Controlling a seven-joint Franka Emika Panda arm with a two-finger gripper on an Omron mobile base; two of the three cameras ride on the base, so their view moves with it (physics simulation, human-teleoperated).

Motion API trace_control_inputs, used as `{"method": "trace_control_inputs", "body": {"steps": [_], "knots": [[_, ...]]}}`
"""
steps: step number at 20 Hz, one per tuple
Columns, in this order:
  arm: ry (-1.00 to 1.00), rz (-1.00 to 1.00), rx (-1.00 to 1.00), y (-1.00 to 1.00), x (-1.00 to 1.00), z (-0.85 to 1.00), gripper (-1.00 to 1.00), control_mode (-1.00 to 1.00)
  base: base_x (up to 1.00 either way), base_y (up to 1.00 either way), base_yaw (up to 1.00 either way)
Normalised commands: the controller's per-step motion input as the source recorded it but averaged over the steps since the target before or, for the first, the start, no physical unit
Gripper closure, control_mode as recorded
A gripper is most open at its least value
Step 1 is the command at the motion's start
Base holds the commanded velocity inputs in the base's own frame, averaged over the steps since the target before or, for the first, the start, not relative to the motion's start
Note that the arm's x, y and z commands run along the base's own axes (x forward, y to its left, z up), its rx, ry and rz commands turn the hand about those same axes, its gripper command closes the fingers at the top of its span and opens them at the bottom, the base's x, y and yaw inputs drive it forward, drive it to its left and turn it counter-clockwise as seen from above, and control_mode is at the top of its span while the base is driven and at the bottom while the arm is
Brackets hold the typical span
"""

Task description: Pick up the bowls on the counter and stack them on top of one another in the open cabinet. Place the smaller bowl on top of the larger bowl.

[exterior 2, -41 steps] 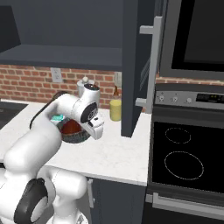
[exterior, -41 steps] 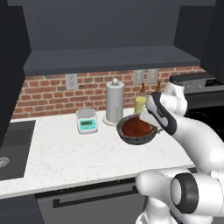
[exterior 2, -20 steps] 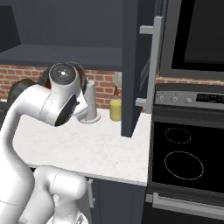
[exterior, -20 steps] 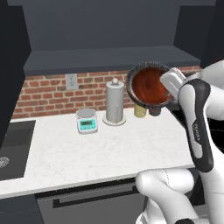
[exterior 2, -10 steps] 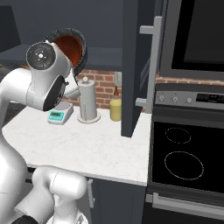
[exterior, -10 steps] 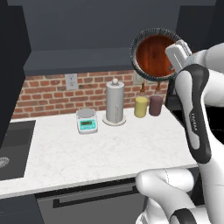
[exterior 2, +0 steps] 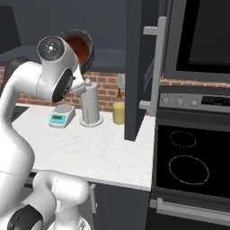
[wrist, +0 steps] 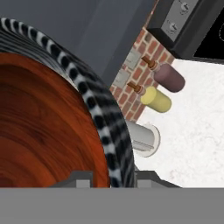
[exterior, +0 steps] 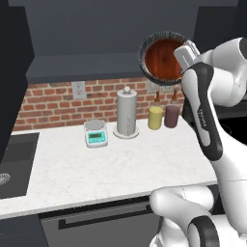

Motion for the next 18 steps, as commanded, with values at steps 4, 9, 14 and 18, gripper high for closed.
{"method": "trace_control_inputs", "body": {"steps": [4, 9, 14, 18], "knots": [[0.03, 0.0, 0.0, 0.0, 0.38, -0.09, 1.0, -1.0, 0.0, 0.0, 0.0], [0.0, 0.0, 0.0, 0.0, 0.15, -0.15, 1.0, -1.0, 0.0, 0.0, 0.0], [0.0, 0.0, 0.0, 0.0, 0.38, -0.13, 1.0, -1.0, 0.0, 0.0, 0.0], [0.01, -0.01, 0.0, 0.0, 0.66, -0.01, 1.0, -1.0, 0.0, 0.0, 0.0]]}}
